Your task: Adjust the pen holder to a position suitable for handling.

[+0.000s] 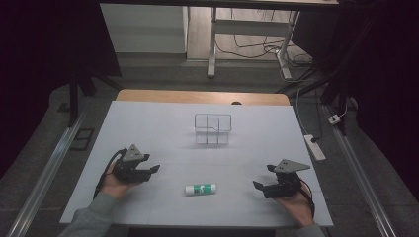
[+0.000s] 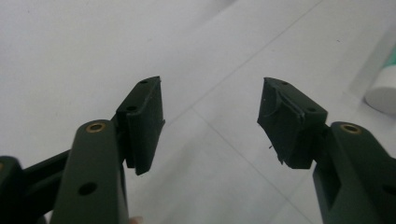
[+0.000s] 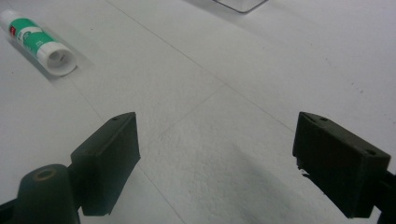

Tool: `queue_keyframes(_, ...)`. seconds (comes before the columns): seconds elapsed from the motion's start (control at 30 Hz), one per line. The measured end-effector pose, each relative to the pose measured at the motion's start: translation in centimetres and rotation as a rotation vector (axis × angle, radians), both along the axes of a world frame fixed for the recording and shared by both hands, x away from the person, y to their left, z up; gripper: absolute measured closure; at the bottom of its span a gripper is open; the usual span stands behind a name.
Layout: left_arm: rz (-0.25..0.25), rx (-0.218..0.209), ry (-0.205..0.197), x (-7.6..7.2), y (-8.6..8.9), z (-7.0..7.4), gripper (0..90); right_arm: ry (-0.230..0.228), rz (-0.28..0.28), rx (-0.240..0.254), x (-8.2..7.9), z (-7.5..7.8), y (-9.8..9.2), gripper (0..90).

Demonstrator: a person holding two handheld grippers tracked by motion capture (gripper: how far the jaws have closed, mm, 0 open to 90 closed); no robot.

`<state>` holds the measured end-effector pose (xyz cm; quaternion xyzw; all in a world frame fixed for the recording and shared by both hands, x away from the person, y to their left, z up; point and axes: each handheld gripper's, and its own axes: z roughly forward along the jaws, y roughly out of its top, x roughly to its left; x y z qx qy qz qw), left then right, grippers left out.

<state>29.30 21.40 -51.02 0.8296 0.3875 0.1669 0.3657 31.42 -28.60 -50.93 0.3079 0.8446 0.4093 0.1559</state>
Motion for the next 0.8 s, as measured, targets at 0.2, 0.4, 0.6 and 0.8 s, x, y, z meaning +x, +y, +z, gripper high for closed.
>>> queue_keyframes(0.2, 0.025, -0.018, 0.003, -1.8, 1.5, -0.4, 32.9, -0.002, -0.01, 0.006, 0.0, 0.1, -0.2, 13.9)
queue_keyframes(0.4, 0.023, -0.033, 0.018, -2.5, 2.4, -0.9, 29.0, -0.002, 0.003, 0.002, 0.0, 0.0, -0.1, 13.9)
queue_keyframes(0.6, 0.019, -0.044, 0.014, -2.3, 2.5, -0.8, 28.4, -0.002, 0.0, -0.001, 0.1, 0.0, 0.0, 13.9)
queue_keyframes(0.8, 0.007, -0.03, 0.016, -2.2, 2.1, -0.9, 27.7, -0.003, 0.008, 0.009, 0.0, 0.1, 0.3, 13.9)
